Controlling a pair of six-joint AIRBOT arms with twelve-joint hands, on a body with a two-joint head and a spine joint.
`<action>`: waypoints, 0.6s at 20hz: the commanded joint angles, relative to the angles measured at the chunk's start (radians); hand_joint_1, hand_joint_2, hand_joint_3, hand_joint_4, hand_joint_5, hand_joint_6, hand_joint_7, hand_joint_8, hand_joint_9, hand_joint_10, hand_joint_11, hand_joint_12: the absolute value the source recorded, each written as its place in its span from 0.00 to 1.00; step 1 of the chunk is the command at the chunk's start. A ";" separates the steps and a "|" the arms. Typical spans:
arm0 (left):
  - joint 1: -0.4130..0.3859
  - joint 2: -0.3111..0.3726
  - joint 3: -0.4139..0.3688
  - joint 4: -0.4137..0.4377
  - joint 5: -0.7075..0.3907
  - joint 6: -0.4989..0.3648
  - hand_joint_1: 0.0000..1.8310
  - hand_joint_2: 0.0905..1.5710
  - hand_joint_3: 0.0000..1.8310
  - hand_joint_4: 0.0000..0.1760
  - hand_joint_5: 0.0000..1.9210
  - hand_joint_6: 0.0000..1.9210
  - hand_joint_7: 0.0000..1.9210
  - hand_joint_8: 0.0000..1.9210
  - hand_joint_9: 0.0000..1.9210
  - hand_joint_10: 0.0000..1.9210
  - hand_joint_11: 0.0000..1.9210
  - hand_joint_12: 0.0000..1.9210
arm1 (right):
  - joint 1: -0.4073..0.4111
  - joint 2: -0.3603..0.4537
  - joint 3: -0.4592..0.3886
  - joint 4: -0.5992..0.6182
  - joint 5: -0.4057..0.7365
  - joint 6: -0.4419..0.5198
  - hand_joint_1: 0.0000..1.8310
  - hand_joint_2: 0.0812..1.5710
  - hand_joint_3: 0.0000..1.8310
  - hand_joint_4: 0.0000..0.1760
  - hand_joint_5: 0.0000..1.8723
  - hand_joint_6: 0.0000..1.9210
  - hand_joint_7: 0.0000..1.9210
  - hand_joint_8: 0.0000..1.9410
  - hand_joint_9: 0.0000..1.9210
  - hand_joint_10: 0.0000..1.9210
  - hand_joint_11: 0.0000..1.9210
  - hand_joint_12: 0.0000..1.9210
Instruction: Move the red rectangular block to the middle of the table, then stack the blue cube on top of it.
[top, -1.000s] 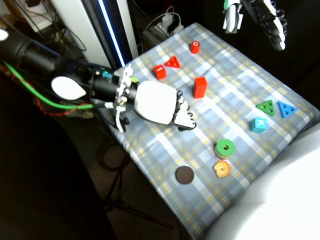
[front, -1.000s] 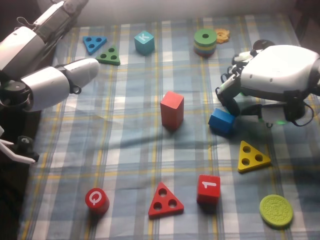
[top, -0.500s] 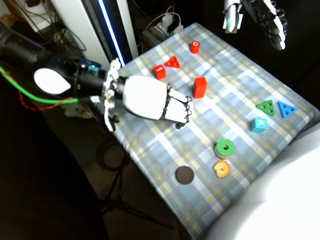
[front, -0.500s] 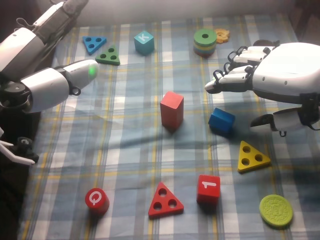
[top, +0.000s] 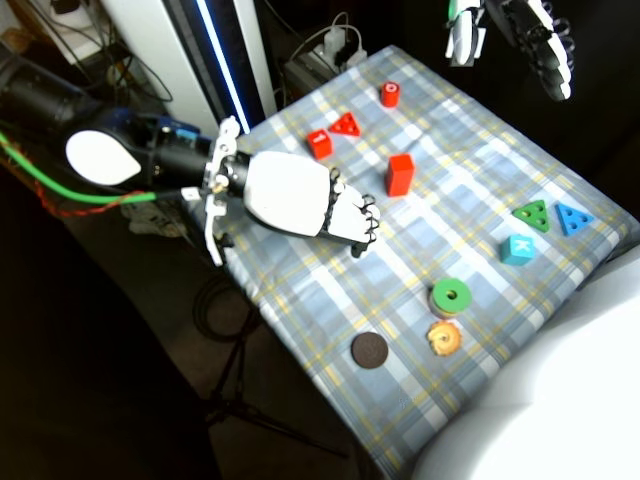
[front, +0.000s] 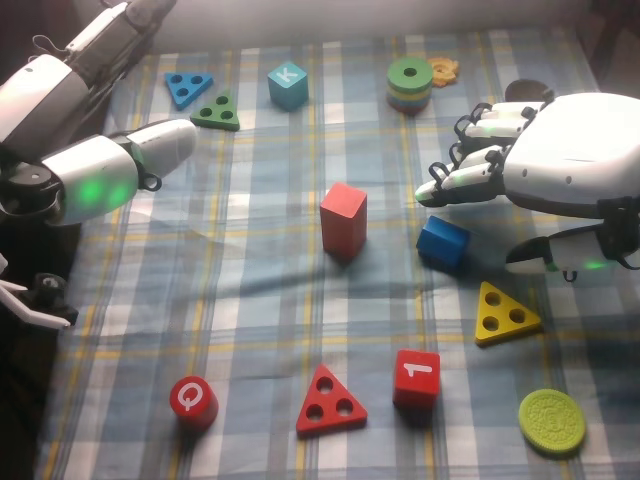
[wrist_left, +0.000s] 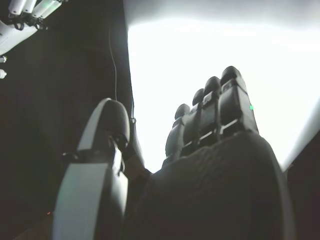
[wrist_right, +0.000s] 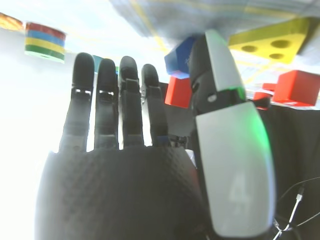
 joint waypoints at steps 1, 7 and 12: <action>-0.005 -0.004 0.001 0.012 -0.124 -0.009 0.46 0.84 0.00 0.64 0.00 0.00 0.00 0.00 0.00 0.00 0.00 0.00 | 0.019 -0.004 -0.004 0.004 0.088 0.000 0.53 0.71 0.00 0.01 0.19 0.02 0.23 0.01 0.01 0.47 0.00 0.69; -0.002 -0.004 0.001 0.010 -0.125 -0.009 0.44 0.85 0.00 0.63 0.00 0.00 0.00 0.00 0.00 0.00 0.00 0.00 | 0.031 -0.007 -0.017 -0.024 0.088 0.000 0.54 0.72 0.00 0.00 0.19 0.01 0.23 0.00 0.05 0.41 0.00 0.63; 0.002 -0.004 0.001 0.009 -0.127 -0.012 0.41 0.85 0.00 0.75 0.00 0.00 0.00 0.00 0.00 0.00 0.00 0.00 | 0.032 -0.007 -0.023 -0.036 0.093 0.000 0.55 0.72 0.00 0.00 0.20 0.01 0.24 0.00 0.08 0.39 0.00 0.66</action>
